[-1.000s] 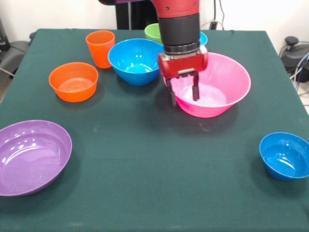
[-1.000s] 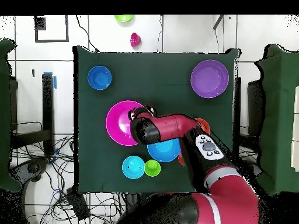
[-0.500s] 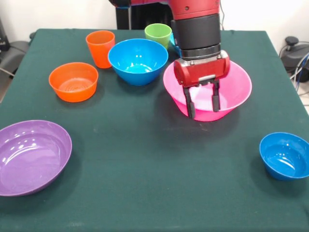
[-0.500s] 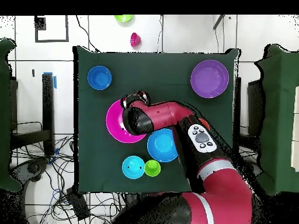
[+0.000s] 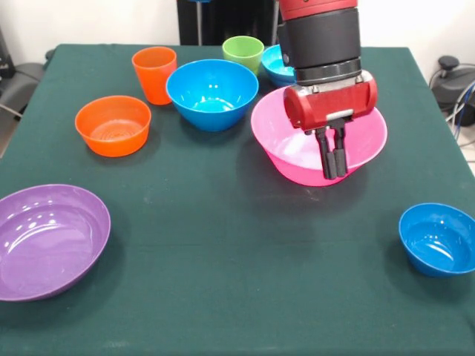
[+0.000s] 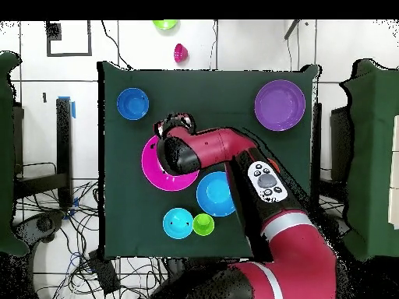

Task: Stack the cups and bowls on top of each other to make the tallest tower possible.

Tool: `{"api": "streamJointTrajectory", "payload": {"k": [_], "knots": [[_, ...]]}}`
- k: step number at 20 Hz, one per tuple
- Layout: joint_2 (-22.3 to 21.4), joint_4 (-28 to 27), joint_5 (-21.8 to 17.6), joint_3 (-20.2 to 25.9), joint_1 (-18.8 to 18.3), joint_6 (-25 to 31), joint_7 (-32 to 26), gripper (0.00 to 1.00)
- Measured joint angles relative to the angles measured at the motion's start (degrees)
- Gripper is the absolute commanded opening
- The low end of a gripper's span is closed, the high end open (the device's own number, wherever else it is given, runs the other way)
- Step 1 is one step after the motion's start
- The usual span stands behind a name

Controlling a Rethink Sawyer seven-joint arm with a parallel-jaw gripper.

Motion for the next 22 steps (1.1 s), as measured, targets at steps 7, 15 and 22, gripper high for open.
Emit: {"api": "streamJointTrajectory", "payload": {"k": [7,15,22], "knots": [[-1.0,0.0,0.0,1.5,-1.2,0.2,0.0,0.00],[-1.5,0.0,0.0,3.9,-4.4,2.5,0.0,1.00],[-1.9,0.0,0.0,3.9,-4.4,4.5,0.0,1.00]]}}
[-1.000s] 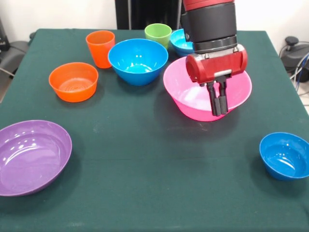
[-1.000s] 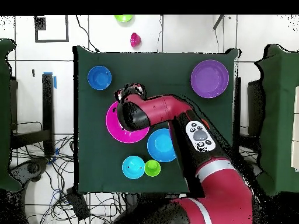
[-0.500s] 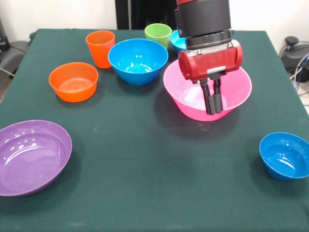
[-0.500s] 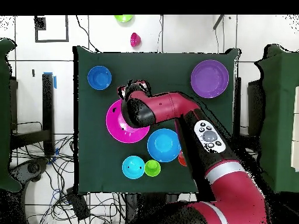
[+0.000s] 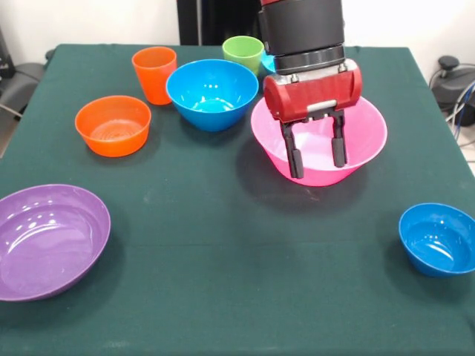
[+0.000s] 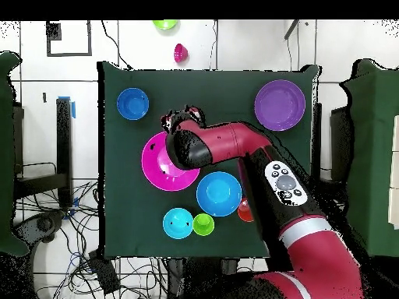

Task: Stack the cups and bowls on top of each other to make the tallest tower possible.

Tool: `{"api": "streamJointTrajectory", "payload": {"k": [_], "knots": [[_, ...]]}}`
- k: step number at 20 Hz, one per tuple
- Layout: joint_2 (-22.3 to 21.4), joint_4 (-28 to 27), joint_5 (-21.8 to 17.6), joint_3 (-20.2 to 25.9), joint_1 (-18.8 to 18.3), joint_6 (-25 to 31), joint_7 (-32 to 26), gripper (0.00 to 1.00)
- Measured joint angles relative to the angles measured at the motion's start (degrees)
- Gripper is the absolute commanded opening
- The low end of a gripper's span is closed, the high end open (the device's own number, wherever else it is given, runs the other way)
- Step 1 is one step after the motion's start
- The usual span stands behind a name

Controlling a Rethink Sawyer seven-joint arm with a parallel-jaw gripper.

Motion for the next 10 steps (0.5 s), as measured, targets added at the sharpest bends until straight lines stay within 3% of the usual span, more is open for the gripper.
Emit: {"api": "streamJointTrajectory", "payload": {"k": [4,10], "knots": [[-1.3,0.3,0.1,0.2,-0.2,3.5,0.0,1.00],[-5.9,2.4,2.8,3.6,-3.3,11.7,0.0,1.00]]}}
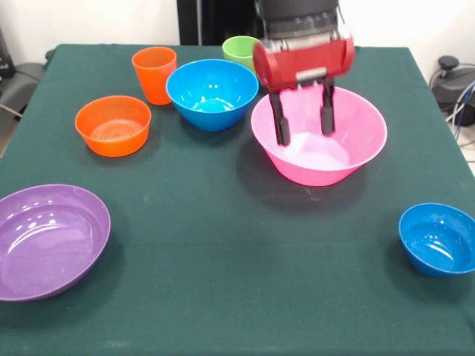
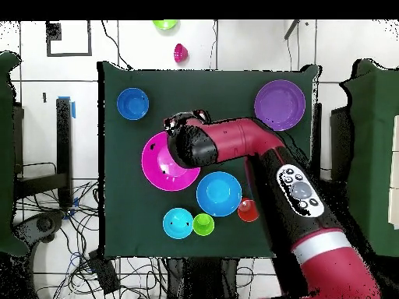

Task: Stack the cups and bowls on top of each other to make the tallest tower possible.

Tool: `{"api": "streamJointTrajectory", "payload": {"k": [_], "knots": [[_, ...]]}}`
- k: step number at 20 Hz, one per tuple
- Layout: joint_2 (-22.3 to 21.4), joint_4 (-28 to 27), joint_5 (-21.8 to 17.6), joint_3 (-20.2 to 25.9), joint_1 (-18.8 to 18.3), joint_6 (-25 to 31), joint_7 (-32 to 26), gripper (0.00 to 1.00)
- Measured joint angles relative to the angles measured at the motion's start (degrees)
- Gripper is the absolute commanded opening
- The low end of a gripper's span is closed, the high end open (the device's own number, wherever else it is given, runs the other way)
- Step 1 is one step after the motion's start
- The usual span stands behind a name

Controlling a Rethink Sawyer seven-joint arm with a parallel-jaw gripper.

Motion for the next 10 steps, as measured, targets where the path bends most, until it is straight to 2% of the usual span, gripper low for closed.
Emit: {"api": "streamJointTrajectory", "payload": {"k": [3,8,10], "knots": [[-3.0,1.3,2.0,2.6,-2.9,5.0,0.0,1.00],[-7.4,6.2,2.8,7.4,-9.4,6.4,0.0,1.00],[-9.0,8.2,2.5,7.6,-11.2,6.8,0.0,1.00]]}}
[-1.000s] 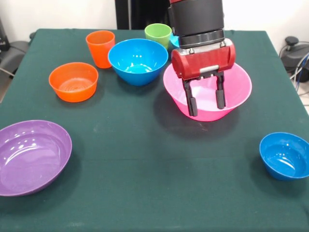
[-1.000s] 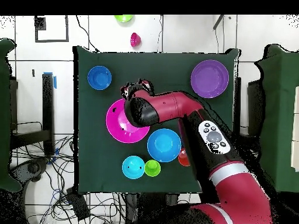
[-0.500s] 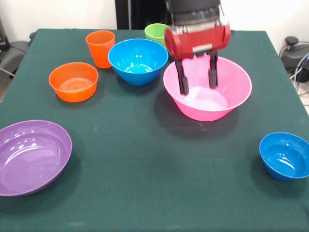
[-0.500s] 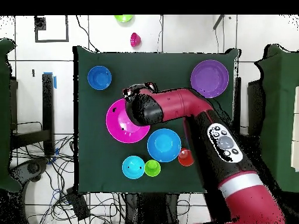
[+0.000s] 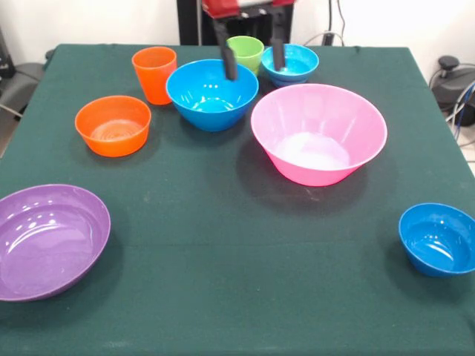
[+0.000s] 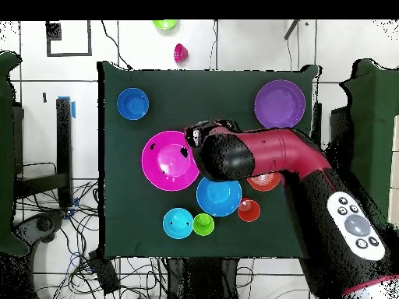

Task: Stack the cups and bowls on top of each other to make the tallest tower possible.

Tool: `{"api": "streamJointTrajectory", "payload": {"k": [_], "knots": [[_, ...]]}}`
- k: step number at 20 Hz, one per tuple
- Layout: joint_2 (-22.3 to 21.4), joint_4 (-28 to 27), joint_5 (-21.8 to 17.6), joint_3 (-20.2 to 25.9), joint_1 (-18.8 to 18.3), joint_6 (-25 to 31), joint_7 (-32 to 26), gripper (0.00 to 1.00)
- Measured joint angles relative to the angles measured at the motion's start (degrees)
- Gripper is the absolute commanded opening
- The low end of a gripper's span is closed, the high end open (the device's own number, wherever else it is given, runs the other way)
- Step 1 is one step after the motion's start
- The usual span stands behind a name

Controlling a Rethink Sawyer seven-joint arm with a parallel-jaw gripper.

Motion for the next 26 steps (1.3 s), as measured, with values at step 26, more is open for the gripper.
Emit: {"api": "streamJointTrajectory", "payload": {"k": [26], "knots": [[-3.7,2.5,-8.2,-6.8,11.1,11.6,0.0,1.00]]}}
